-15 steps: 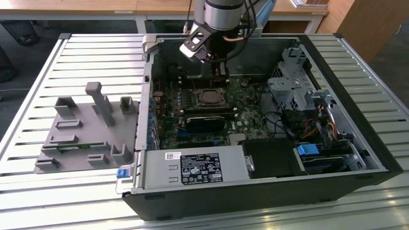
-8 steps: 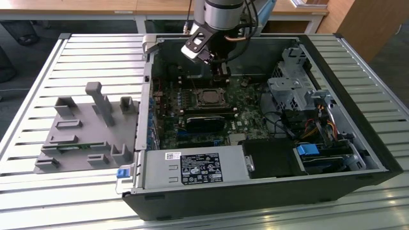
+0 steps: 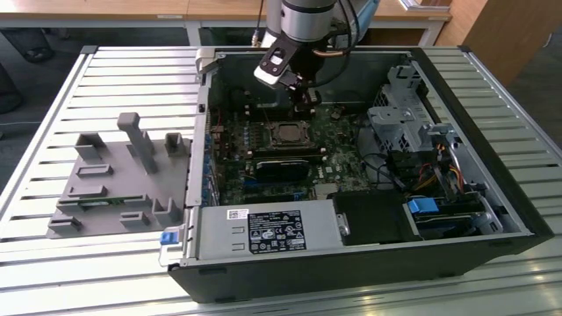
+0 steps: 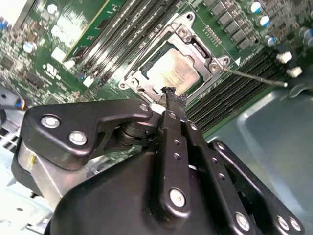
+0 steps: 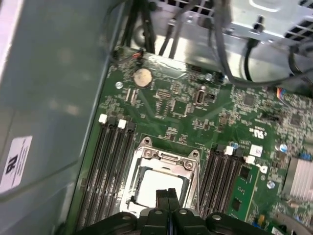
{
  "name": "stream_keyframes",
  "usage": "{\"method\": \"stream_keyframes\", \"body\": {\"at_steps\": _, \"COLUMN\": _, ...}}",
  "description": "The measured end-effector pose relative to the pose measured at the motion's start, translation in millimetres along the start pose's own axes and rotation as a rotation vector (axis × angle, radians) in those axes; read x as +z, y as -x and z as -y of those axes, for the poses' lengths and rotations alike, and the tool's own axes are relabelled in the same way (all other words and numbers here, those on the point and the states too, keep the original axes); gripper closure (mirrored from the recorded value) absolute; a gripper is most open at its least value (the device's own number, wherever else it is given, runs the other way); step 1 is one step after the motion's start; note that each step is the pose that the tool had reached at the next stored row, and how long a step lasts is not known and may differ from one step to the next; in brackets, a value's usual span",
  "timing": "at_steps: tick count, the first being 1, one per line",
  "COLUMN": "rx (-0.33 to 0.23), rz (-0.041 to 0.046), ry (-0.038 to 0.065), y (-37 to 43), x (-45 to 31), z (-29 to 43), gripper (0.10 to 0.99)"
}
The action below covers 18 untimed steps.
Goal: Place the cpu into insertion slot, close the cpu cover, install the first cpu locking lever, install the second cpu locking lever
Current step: 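Install the first cpu locking lever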
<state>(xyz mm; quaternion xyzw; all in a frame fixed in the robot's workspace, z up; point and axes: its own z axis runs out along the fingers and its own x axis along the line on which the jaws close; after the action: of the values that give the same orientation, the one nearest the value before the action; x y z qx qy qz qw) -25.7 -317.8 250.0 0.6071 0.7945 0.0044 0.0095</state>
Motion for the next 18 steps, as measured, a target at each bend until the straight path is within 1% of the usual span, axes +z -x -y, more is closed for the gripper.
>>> {"method": "stream_keyframes", "body": {"at_steps": 13, "rx": -0.227, "rz": -0.0042, "ry": 0.002, "y": 0.0, "x": 0.6, "z": 0.1, "gripper": 0.980}}
{"method": "stream_keyframes", "body": {"at_steps": 18, "rx": -0.264, "rz": -0.0050, "ry": 0.003, "y": -1.2, "x": 1.2, "z": 4.5, "gripper": 0.980}}
